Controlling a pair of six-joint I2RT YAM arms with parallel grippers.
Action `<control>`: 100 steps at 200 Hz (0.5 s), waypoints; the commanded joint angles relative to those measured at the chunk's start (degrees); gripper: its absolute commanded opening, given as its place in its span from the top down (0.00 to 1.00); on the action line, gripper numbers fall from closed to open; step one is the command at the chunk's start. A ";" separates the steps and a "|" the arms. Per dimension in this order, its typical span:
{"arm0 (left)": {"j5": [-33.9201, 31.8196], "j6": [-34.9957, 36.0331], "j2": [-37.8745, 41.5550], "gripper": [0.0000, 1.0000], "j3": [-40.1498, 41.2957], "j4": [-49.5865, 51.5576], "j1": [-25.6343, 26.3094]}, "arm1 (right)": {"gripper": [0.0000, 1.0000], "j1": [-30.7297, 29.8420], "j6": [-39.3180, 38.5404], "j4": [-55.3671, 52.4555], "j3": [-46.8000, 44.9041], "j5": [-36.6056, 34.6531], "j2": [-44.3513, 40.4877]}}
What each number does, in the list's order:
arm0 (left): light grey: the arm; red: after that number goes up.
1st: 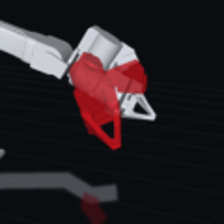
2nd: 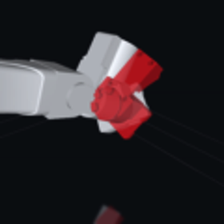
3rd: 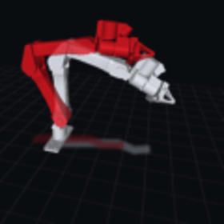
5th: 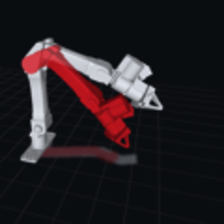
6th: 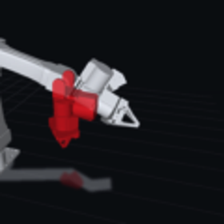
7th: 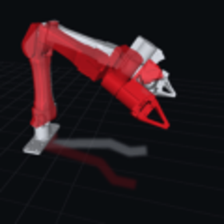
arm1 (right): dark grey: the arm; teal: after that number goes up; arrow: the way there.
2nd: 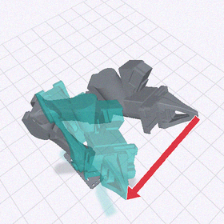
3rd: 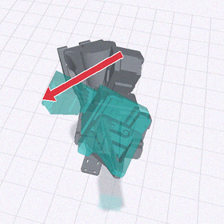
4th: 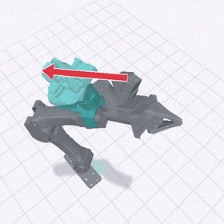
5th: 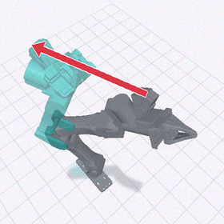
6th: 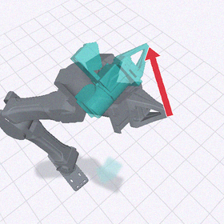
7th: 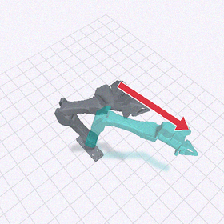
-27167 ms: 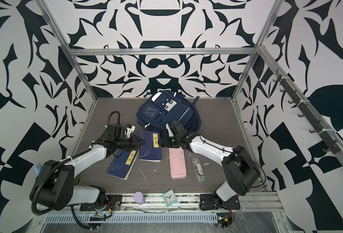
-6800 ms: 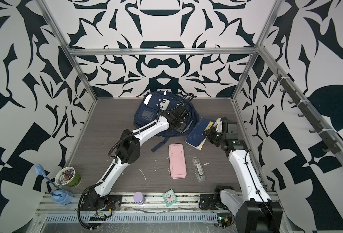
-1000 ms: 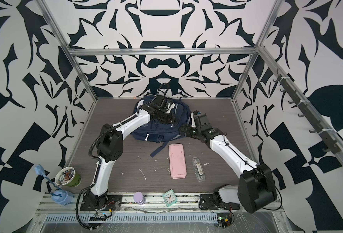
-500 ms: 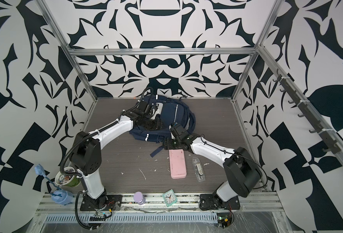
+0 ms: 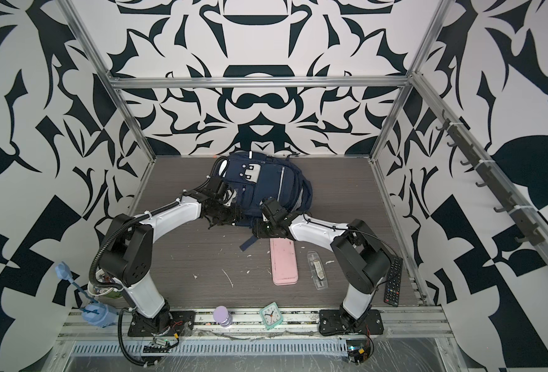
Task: Pack books, pencil case, and school supplies into a backpack
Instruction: Zip the student bag at the top-center of the table.
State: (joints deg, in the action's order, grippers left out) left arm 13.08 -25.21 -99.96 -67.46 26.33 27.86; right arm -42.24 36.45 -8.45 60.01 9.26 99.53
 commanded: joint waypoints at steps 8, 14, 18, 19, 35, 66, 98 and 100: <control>-0.24 -0.66 3.36 0.39 3.11 0.31 -0.08 | 0.52 -0.85 1.64 2.39 2.81 1.07 1.44; -0.08 -1.03 3.96 0.39 3.85 0.03 0.00 | 0.52 -0.88 1.90 2.67 3.01 1.03 1.97; -0.11 -1.29 4.36 0.39 4.35 -0.09 -0.02 | 0.53 -1.03 2.04 2.80 3.14 1.10 2.34; -0.09 -1.44 4.48 0.39 4.49 -0.11 -0.05 | 0.53 -1.06 2.09 2.85 3.16 1.11 2.43; -0.02 -2.49 6.23 0.39 6.47 -0.96 -0.03 | 0.53 -1.30 2.78 3.69 3.45 1.10 3.81; -1.34 -3.18 7.98 0.39 9.58 -3.39 -0.29 | 0.55 -1.28 3.80 5.21 3.79 0.24 5.96; 0.39 -4.55 6.87 0.37 10.71 -6.25 -2.22 | 0.55 -1.29 3.79 4.71 5.02 -0.50 7.26; 0.50 -4.69 6.71 0.36 10.69 -6.41 -2.31 | 0.56 -1.27 3.69 4.68 5.10 -0.54 7.26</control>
State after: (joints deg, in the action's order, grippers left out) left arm 12.84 -28.01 -93.12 -57.74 22.96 27.05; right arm -43.24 39.55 -4.73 62.28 9.98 107.24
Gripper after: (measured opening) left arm 0.627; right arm 0.447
